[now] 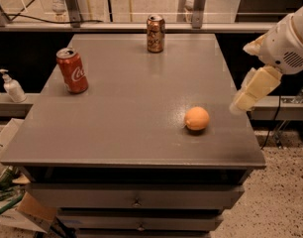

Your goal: Move orange can near coke can

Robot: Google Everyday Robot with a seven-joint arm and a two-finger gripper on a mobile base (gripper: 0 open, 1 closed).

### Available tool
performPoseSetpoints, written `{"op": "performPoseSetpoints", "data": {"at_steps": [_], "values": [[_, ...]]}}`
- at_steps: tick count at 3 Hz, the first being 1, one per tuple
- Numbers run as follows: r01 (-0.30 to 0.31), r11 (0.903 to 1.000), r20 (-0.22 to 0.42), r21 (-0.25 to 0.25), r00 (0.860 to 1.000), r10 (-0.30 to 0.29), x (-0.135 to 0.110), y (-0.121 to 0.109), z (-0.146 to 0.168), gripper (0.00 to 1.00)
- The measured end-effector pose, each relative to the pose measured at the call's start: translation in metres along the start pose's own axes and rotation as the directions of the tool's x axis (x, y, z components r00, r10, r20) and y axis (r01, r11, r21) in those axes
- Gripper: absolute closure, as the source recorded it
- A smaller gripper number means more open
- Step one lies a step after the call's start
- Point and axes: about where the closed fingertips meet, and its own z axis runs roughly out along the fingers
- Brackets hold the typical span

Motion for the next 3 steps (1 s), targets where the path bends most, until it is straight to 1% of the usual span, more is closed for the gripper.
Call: {"op": "performPoseSetpoints", "data": {"at_steps": [1,2,3], "values": [[-0.022,0.9997,0.1,0.006,0.995,0.021,-0.026,-0.031,0.016,0.0],[-0.012,0.9999,0.108,0.004,0.994,0.012,-0.033,-0.031,0.027,0.0],[0.002,1.0,0.168,-0.01,0.986,-0.001,-0.053,-0.034,0.052,0.0]]}}
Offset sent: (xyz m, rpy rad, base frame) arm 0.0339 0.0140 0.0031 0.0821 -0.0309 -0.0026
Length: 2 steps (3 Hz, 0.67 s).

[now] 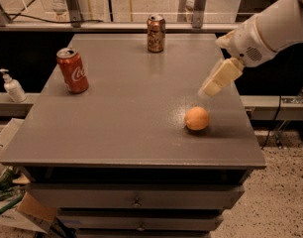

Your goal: Move orange can near coke can

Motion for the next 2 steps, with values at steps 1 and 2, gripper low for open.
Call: {"op": "performPoseSetpoints", "data": {"at_steps": [1,2], "values": [[-0.016,0.9998,0.08,-0.011,0.997,0.017,-0.019,-0.015,0.032,0.0],[-0.074,0.9972,0.182,-0.008,0.98,0.075,-0.035,-0.042,0.059,0.0]]}}
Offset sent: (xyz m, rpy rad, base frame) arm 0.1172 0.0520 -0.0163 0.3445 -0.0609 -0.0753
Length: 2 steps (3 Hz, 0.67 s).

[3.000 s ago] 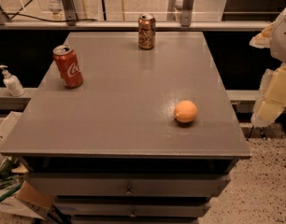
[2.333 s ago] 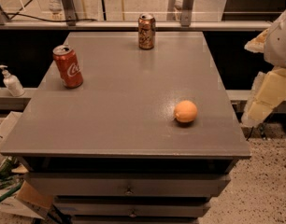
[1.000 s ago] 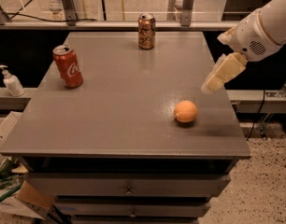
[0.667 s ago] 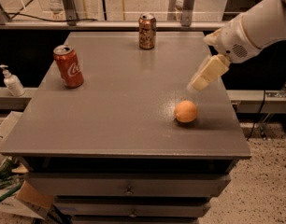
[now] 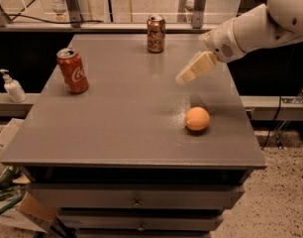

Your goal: Move orange can near coke can

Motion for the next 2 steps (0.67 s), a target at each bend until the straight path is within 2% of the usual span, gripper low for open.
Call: {"op": "performPoseSetpoints", "data": {"at_steps": [2], "values": [[-0.092,0.994,0.138,0.061,0.987,0.082,-0.027,-0.058,0.048,0.0]]}}
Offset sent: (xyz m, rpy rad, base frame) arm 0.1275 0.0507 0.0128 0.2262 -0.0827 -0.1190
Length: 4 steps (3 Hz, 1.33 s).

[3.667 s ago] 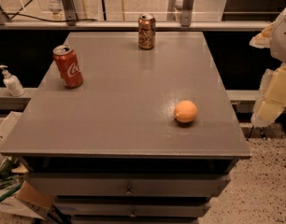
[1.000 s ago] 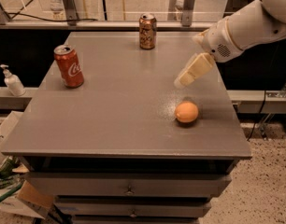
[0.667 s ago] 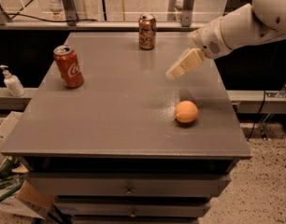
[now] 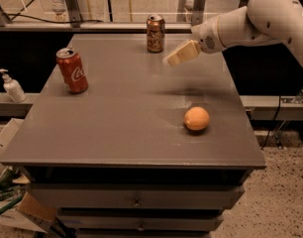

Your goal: Move orange can near coke can

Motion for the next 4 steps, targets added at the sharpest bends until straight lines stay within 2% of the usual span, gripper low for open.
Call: {"op": "performPoseSetpoints", "data": {"at_steps": [1,2,3,4], "values": [[-0.01,0.9999,0.036,0.006,0.999,0.01,-0.017,-0.01,0.018,0.0],[-0.028,0.9996,0.039,0.007,0.999,0.027,-0.007,-0.003,0.01,0.0],[-0.084,0.9962,0.094,0.022,0.992,0.082,0.009,-0.005,0.022,0.0],[-0.12,0.9906,0.179,0.065,0.978,0.107,0.008,-0.021,0.038,0.0]]}}
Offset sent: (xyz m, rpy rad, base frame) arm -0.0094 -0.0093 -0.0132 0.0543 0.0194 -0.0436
